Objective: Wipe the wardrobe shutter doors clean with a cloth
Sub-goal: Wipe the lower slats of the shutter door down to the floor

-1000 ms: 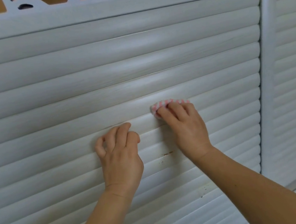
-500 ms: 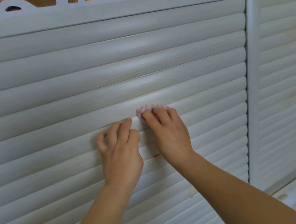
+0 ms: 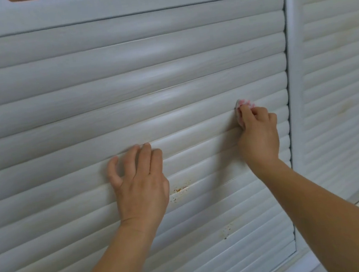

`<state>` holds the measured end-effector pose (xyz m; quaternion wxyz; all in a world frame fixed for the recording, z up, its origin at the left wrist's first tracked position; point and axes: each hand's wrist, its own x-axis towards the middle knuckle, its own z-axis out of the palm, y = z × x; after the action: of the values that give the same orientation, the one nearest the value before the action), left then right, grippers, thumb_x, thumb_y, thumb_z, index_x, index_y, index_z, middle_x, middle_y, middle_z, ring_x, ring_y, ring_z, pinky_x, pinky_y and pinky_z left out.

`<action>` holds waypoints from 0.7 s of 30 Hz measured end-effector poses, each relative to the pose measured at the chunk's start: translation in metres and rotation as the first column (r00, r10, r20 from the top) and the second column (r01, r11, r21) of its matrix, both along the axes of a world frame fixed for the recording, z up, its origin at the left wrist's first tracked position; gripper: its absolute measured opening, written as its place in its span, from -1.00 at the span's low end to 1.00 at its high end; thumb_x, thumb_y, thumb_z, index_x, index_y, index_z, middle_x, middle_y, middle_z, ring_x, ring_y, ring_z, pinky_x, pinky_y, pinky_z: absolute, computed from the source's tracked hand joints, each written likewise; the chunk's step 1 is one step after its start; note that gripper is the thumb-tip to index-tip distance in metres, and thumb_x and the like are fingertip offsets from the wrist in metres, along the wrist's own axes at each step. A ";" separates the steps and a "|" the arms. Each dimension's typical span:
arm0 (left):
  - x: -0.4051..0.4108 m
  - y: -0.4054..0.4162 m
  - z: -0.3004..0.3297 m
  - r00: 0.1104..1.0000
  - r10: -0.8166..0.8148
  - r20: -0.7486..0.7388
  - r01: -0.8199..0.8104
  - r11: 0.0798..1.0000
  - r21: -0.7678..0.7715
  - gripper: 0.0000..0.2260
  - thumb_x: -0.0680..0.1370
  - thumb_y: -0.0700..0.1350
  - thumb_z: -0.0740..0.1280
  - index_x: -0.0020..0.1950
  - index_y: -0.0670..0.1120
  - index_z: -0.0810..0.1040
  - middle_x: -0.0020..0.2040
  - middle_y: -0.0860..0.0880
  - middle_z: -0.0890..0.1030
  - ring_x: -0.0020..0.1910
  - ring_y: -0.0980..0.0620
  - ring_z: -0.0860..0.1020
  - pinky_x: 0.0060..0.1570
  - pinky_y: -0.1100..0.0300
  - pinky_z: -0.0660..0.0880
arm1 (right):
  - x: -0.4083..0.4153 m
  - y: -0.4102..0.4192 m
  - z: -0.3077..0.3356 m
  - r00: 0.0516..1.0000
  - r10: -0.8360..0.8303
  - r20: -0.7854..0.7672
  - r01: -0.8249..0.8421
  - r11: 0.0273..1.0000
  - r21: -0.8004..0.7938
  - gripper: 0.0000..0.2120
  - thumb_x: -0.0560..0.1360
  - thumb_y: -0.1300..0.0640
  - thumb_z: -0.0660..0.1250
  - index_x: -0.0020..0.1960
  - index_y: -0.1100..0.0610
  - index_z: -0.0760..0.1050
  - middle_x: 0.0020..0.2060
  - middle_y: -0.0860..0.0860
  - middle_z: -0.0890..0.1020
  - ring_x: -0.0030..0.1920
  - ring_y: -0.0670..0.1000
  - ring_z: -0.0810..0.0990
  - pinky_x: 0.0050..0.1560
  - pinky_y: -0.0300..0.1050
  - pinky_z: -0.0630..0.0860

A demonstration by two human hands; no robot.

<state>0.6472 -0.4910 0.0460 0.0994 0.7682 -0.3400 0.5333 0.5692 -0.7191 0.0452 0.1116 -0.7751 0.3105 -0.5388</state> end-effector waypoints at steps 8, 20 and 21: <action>0.004 0.003 0.009 0.997 0.031 0.070 -0.033 0.999 0.024 -0.72 0.25 -0.18 0.53 -0.09 -0.12 0.55 0.01 -0.06 0.59 0.11 -0.09 0.36 0.19 -0.16 0.14 | 0.027 0.070 -0.003 0.986 0.161 -0.030 -0.159 0.894 -0.419 -0.56 0.44 0.28 0.06 0.22 0.21 0.54 0.00 0.19 0.59 -0.04 0.24 0.54 0.03 0.04 0.56; 0.009 0.001 0.005 0.997 -0.003 0.082 0.004 1.000 -0.014 -0.77 0.27 -0.18 0.54 -0.17 -0.12 0.55 0.01 -0.06 0.60 0.10 -0.09 0.35 0.17 -0.16 0.14 | 0.009 0.029 -0.004 0.999 -0.036 -0.033 0.034 0.998 -0.046 -0.46 0.44 0.41 0.21 0.39 0.14 0.37 0.17 0.19 0.50 0.04 0.23 0.43 -0.14 0.01 0.47; 0.009 0.001 0.004 0.997 -0.003 0.080 0.005 1.000 -0.020 -0.77 0.27 -0.18 0.54 -0.17 -0.13 0.55 0.01 -0.06 0.60 0.10 -0.09 0.35 0.17 -0.16 0.14 | 0.013 0.038 -0.005 0.999 -0.013 -0.034 0.008 0.988 -0.157 -0.49 0.42 0.41 0.23 0.35 0.18 0.42 0.11 0.20 0.54 -0.02 0.25 0.48 -0.19 0.01 0.51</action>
<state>0.6562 -0.4900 0.0501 0.0948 0.7446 -0.3397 0.5667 0.5826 -0.6809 0.0400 0.0421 -0.7892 0.2730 -0.5485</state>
